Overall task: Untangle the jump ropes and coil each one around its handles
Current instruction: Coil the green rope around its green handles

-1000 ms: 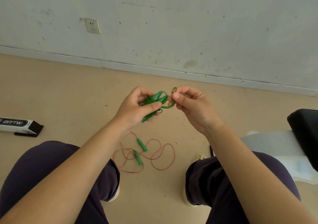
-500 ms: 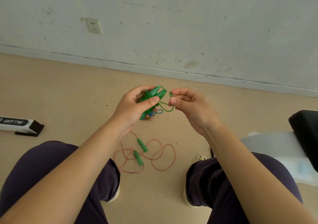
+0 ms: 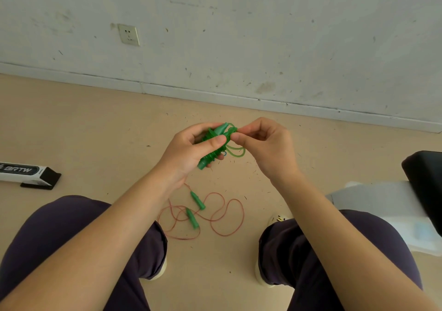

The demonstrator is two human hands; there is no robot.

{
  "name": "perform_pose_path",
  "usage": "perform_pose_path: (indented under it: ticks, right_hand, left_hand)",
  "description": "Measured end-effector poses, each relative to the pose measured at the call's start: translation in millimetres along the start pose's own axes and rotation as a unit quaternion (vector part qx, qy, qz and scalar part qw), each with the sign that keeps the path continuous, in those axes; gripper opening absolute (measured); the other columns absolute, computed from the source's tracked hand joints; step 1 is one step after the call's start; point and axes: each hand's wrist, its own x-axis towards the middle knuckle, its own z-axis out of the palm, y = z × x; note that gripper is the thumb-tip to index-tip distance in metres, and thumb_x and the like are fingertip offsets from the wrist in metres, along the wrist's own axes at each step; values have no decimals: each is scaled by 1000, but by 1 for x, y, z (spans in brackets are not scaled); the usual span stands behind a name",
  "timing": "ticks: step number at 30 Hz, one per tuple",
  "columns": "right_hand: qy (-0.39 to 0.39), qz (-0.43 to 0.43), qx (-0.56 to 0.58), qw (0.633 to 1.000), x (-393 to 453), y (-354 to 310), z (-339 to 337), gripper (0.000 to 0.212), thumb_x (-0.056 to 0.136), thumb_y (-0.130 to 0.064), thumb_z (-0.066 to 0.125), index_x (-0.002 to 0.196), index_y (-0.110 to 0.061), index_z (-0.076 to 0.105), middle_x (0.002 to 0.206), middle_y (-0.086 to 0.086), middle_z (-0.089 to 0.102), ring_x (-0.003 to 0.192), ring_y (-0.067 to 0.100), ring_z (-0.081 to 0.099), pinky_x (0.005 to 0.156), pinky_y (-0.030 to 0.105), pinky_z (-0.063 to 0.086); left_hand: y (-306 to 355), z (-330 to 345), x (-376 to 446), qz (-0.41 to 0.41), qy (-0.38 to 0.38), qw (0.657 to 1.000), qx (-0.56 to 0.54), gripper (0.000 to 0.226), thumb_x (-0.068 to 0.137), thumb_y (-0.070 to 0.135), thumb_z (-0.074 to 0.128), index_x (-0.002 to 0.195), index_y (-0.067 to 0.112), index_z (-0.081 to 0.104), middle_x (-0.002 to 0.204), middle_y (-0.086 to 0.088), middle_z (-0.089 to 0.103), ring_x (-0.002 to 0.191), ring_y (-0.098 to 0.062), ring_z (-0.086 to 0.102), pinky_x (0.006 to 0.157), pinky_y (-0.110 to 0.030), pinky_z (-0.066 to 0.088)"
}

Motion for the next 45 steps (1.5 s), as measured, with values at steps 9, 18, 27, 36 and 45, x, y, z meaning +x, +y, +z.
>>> perform_pose_path:
  ticks: [9, 18, 27, 36, 45]
  right_hand:
    - [-34, -12, -26, 999, 0, 3, 1, 14, 80, -10, 78, 82, -22, 71, 75, -12, 69, 72, 1, 60, 72, 26, 50]
    - [-53, 20, 6, 998, -3, 4, 0, 20, 79, -4, 78, 83, -4, 58, 70, 7, 61, 64, 14, 59, 62, 29, 51]
    - [-113, 14, -24, 993, 2, 7, -6, 19, 86, -17, 73, 105, -18, 70, 74, 12, 54, 71, 22, 51, 69, 38, 47]
    - [-94, 5, -78, 992, 4, 11, -7, 5, 85, -14, 73, 88, -14, 69, 89, -2, 67, 90, 14, 61, 88, 33, 50]
    - [14, 32, 71, 997, 11, 9, -14, 4, 93, 0, 58, 94, -4, 59, 84, 10, 72, 80, 17, 70, 70, 27, 53]
  left_hand:
    - [0, -2, 1, -6, 37, 999, 2, 32, 87, 15, 72, 118, 15, 70, 92, -5, 75, 63, -18, 70, 47, -21, 46]
    - [2, -3, -1, 4, -15, 996, 83, 33, 82, 18, 77, 113, 28, 71, 91, -1, 78, 70, -15, 70, 52, -21, 47]
    - [0, -7, 1, 38, -32, 987, 152, 38, 79, 12, 81, 107, 33, 69, 99, -2, 77, 72, -13, 70, 58, -21, 50]
    - [-2, -8, 1, -2, -28, 978, 206, 33, 83, 24, 79, 115, 26, 69, 88, 5, 77, 66, -12, 70, 50, -23, 45]
    - [-1, -9, 5, -66, -46, 966, 245, 11, 88, 23, 73, 99, 24, 71, 84, 1, 74, 61, -12, 68, 50, -28, 47]
